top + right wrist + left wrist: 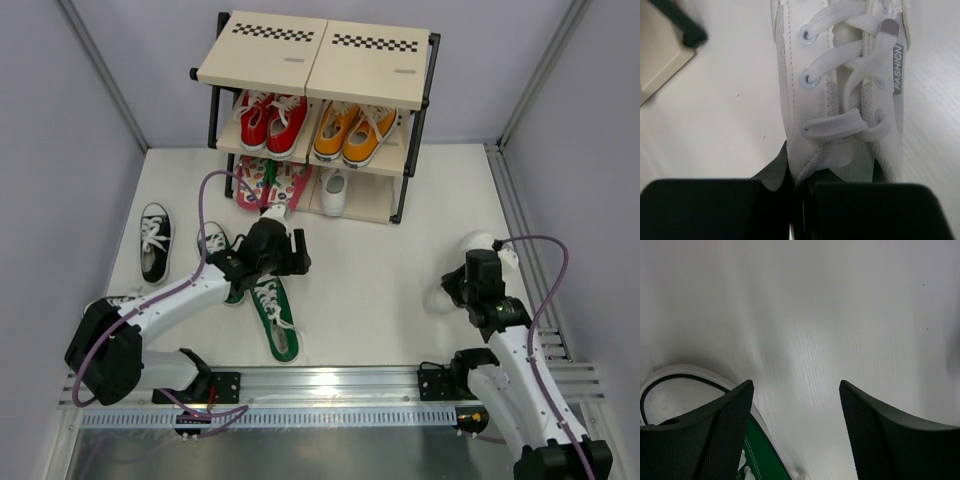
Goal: Place and organize the shoes onto the shoe shelf
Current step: Pick up the shoe.
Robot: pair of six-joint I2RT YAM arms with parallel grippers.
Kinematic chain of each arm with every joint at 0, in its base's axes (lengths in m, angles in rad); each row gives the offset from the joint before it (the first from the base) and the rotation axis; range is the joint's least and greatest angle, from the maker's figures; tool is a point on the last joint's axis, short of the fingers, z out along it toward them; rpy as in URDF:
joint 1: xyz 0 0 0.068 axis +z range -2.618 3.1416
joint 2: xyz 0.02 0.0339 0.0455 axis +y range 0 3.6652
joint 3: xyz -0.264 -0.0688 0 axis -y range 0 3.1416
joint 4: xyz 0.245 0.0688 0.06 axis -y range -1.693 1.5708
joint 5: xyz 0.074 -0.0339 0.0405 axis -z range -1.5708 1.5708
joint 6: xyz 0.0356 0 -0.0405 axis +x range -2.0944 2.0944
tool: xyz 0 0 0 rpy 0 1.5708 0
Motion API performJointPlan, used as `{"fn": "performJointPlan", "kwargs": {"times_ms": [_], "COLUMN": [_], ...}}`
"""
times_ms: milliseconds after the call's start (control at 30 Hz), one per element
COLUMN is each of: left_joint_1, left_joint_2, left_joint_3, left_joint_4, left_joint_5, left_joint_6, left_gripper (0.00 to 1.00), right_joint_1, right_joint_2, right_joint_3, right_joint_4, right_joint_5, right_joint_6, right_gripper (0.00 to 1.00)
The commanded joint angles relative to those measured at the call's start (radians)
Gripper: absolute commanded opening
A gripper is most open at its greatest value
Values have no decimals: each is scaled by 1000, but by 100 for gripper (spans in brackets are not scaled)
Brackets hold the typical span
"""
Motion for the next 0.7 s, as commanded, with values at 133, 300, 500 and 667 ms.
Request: {"fn": "performJointPlan", "kwargs": {"times_ms": [133, 300, 500, 667], "left_joint_1": [-2, -1, -2, -2], "left_joint_2": [-61, -113, -150, -187], "left_joint_3": [-31, -62, -79, -91], "left_joint_4": [9, -3, -35, -46], "left_joint_5": [-52, -69, -96, -95], "left_joint_6": [-22, -36, -35, -35], "left_gripper": [72, 72, 72, 72], "right_joint_1": [238, 416, 560, 603], "right_joint_2": [82, 223, 386, 490], "right_joint_3": [35, 110, 233, 305], "right_joint_4": [139, 198, 245, 273], "right_joint_5": [-123, -117, -43, -37], "right_joint_6": [-39, -75, -143, -175], "right_gripper": [3, 3, 3, 3]}}
